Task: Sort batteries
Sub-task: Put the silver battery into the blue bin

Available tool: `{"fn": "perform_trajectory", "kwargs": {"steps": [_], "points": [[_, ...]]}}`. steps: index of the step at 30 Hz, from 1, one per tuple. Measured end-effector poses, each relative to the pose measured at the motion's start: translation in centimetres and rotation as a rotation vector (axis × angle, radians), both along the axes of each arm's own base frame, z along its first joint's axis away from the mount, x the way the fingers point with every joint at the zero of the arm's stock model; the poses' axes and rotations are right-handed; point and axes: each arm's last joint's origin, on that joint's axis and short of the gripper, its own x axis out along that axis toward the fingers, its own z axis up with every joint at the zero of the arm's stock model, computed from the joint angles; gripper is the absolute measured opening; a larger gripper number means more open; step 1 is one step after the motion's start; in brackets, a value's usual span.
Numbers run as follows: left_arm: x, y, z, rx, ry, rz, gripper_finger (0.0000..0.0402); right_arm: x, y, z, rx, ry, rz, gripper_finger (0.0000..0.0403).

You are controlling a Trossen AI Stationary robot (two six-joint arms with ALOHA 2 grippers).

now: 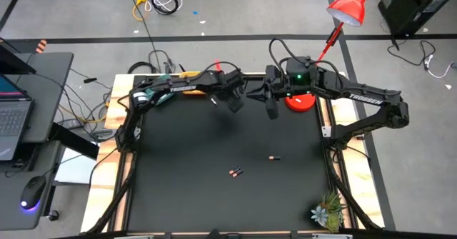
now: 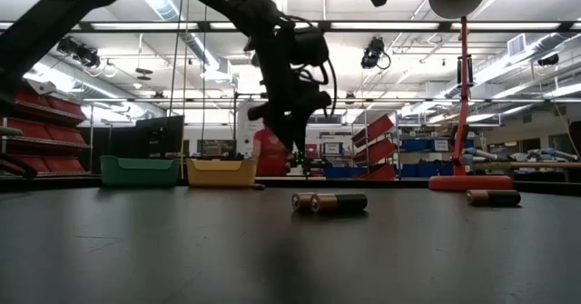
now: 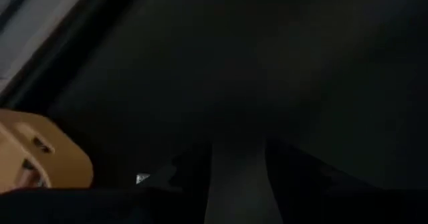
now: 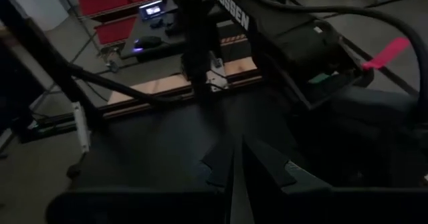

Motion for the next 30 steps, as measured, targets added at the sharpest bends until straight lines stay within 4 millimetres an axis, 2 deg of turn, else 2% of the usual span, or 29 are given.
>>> {"fn": "perform_trajectory", "kwargs": {"steps": [4,11,16,19,23,25,30], "points": [[0.0,-1.4,0.0,0.033,-0.055,0.114,0.0147,0.0,0.1,0.0,0.001,-0.004,0.043,0.0041],[-0.4,-5.8,-2.4,-0.014,-0.079,0.224,0.0147,-0.3,0.2,-0.5,-0.011,0.05,0.087,0.0041],[-1.4,-9.6,-1.5,0.047,-0.144,0.306,0.0147,-0.6,-0.1,-0.9,-0.026,0.097,0.087,0.0041],[-3.3,-11.2,-0.9,0.064,-0.174,0.359,0.0142,-0.6,-0.4,-0.8,-0.044,0.085,0.09,0.0041],[-6.9,-12.6,-0.1,0.07,-0.216,0.438,0.0122,-0.2,-0.7,-0.8,-0.067,0.06,0.111,0.0041],[-9.0,-13.1,0.3,0.059,-0.251,0.455,0.0111,0.6,-1.0,-1.1,-0.064,0.05,0.122,0.0041],[-13.7,-13.4,0.9,-0.014,-0.316,0.571,0.0102,4.4,-2.0,-4.3,0.012,0.098,0.145,0.0041]]}}
